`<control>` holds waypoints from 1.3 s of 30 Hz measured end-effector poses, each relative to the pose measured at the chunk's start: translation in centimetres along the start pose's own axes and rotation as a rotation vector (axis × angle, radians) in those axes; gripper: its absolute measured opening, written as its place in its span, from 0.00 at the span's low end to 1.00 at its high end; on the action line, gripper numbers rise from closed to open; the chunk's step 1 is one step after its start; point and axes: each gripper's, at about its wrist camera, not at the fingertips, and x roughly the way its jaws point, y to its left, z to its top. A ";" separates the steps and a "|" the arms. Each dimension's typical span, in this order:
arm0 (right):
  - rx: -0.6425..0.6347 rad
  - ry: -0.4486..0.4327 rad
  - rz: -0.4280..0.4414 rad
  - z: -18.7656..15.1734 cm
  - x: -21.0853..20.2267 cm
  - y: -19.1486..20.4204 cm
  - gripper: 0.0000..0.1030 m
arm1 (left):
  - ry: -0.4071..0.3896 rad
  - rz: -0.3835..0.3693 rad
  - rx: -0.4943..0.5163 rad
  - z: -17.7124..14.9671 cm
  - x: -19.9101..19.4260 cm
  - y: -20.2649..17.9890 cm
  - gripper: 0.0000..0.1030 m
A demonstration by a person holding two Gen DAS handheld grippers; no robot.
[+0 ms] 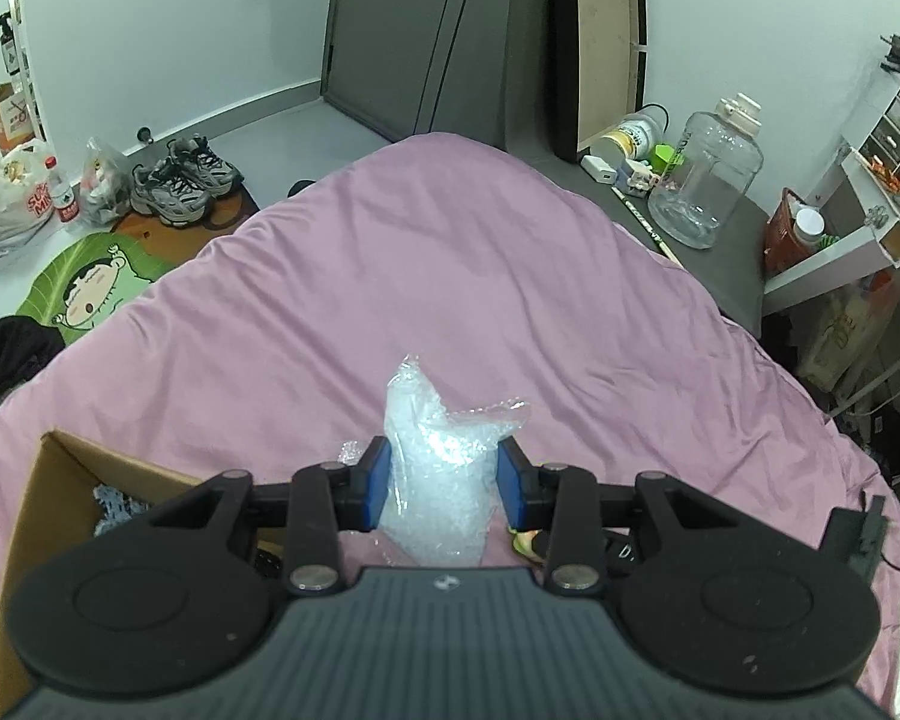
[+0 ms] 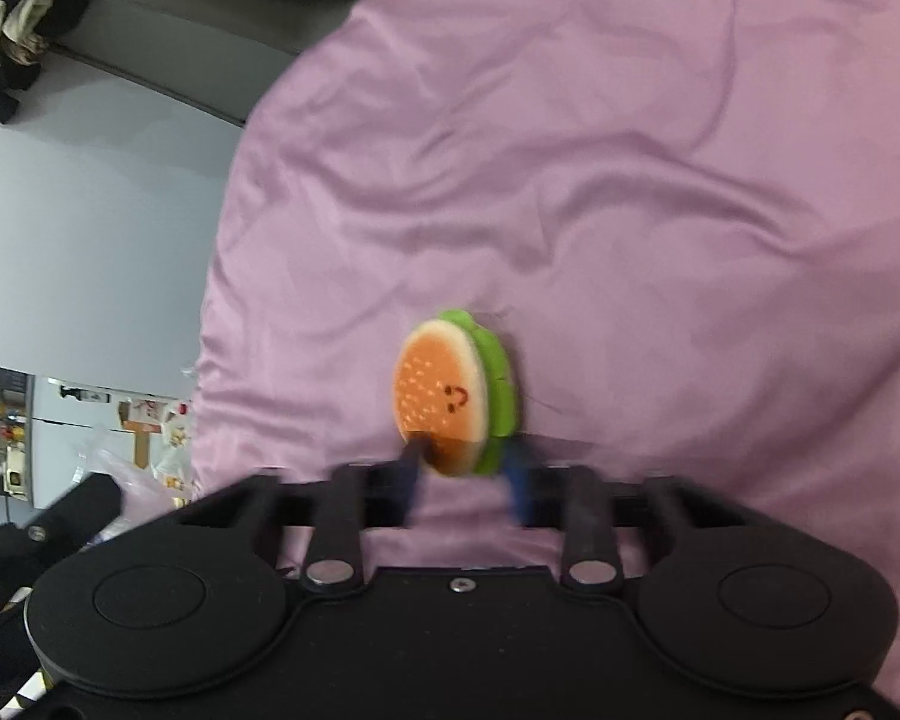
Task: Organize soft objects
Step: 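Grasp the burger plush with the right gripper while the left holds the bag, then carry the bag and burger plush over the box with both grippers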
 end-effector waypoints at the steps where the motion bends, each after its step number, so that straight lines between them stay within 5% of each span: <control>1: 0.003 -0.008 0.000 -0.1 -0.2 -0.1 0.18 | -0.001 -0.003 -0.002 -0.1 -0.1 -0.1 0.35; 24: -0.089 -0.170 0.068 -5.9 -12.1 1.0 0.12 | -0.022 -0.110 0.002 -5.1 -9.0 0.6 0.35; 39: -0.140 -0.287 0.107 -11.2 -18.8 3.8 0.12 | -0.085 -0.163 -0.020 -7.2 -15.4 5.5 0.35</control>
